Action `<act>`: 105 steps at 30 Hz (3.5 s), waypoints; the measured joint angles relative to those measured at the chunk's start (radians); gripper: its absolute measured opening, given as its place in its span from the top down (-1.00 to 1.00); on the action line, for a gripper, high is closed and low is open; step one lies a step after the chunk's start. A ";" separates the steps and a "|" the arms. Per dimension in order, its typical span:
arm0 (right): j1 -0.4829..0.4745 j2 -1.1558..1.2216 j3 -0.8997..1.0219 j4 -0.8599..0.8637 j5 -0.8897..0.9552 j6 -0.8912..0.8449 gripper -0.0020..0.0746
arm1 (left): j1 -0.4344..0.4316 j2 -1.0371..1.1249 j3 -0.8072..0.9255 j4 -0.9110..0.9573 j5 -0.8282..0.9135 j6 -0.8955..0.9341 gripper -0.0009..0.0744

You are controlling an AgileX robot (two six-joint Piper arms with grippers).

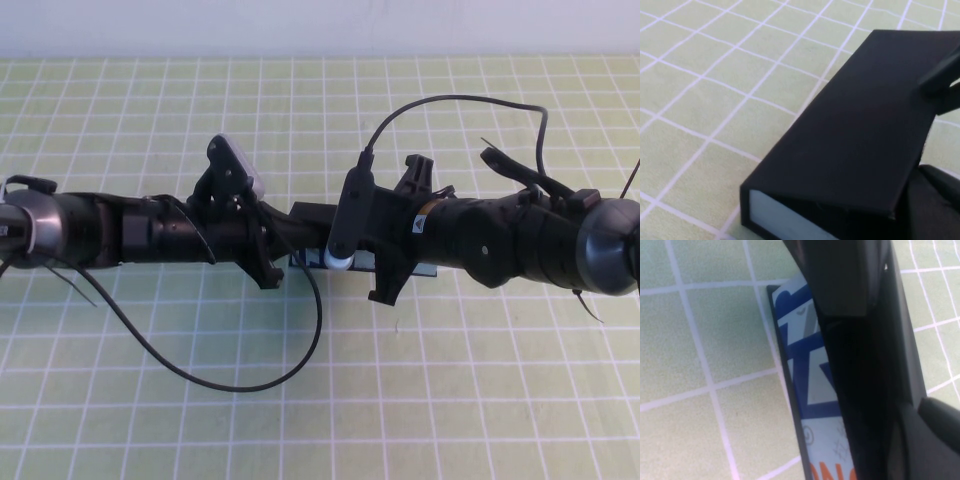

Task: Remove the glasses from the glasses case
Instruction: Pick up the glasses from the glasses case

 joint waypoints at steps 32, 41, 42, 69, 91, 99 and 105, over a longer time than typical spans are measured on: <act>-0.002 0.000 0.000 0.013 -0.004 0.006 0.74 | 0.000 0.034 -0.017 -0.018 -0.009 0.080 0.99; -0.002 0.000 0.000 0.061 -0.090 0.010 0.39 | 0.000 0.034 -0.017 -0.020 -0.009 0.058 0.99; -0.002 0.000 0.000 0.063 -0.094 0.010 0.38 | 0.000 0.034 -0.017 -0.020 -0.011 0.055 0.99; -0.045 0.049 0.000 0.469 -0.400 0.010 0.36 | 0.000 0.034 -0.017 -0.023 -0.019 0.024 0.99; -0.068 0.089 0.000 0.516 -0.397 0.010 0.46 | 0.000 0.034 -0.017 -0.025 -0.018 0.010 0.99; -0.069 0.018 0.000 0.486 -0.326 0.010 0.55 | 0.000 0.034 -0.017 -0.025 -0.018 0.008 0.99; -0.073 0.004 -0.017 0.465 -0.234 0.008 0.91 | 0.000 0.034 -0.017 -0.025 -0.016 0.008 0.99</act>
